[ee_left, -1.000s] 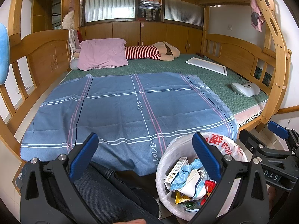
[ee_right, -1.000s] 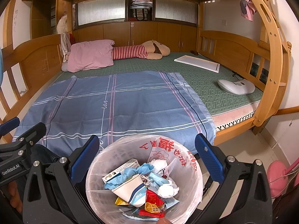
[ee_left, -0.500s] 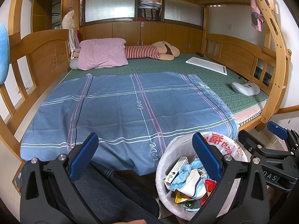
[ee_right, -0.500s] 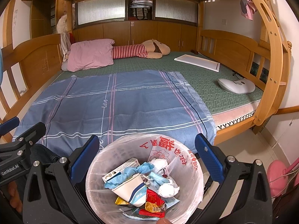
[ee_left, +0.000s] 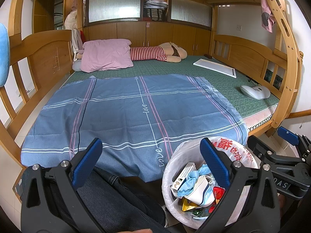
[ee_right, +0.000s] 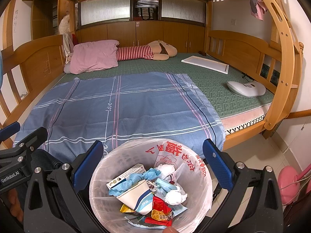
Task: Collect trash
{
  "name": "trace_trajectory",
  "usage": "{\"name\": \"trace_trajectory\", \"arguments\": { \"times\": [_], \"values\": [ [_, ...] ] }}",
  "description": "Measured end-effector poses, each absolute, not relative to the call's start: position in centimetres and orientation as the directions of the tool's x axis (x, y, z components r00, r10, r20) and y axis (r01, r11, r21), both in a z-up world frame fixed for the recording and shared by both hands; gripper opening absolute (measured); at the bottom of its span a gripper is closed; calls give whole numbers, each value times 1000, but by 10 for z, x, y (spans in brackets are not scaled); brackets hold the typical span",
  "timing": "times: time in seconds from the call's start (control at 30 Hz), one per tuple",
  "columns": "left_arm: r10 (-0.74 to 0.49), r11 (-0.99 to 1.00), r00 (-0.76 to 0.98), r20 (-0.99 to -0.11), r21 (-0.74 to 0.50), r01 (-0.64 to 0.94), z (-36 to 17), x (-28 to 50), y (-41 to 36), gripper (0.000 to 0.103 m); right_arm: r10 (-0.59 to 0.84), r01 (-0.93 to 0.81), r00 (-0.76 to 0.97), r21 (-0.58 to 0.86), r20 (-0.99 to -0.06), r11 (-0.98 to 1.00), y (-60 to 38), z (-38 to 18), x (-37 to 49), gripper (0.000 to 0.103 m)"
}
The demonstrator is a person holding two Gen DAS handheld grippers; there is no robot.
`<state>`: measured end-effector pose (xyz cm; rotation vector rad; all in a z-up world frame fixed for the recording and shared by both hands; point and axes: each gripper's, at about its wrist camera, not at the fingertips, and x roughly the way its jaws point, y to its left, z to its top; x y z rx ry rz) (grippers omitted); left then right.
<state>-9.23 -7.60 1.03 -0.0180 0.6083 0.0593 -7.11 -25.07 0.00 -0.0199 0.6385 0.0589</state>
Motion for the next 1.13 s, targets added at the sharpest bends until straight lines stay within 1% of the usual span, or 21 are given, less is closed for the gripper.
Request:
{"name": "trace_trajectory", "arguments": {
  "times": [1.0,1.03,1.1,1.13],
  "values": [
    [45,999,821,-570,5,-51,5,-93,-77,100,43,-47,805,9,-591,999,-257,-2,-70,100],
    [53,998,822,-567,11,-56,6,-90,-74,100,54,-49,817,24,-574,999,-258,1,-73,100],
    [93,995,824,-559,27,-94,6,-85,-65,100,112,-79,857,85,-503,993,-262,13,-84,100],
    [117,992,822,-557,34,-118,5,-81,-59,100,189,-142,885,139,-426,980,-263,26,-95,100]
  ]
}}
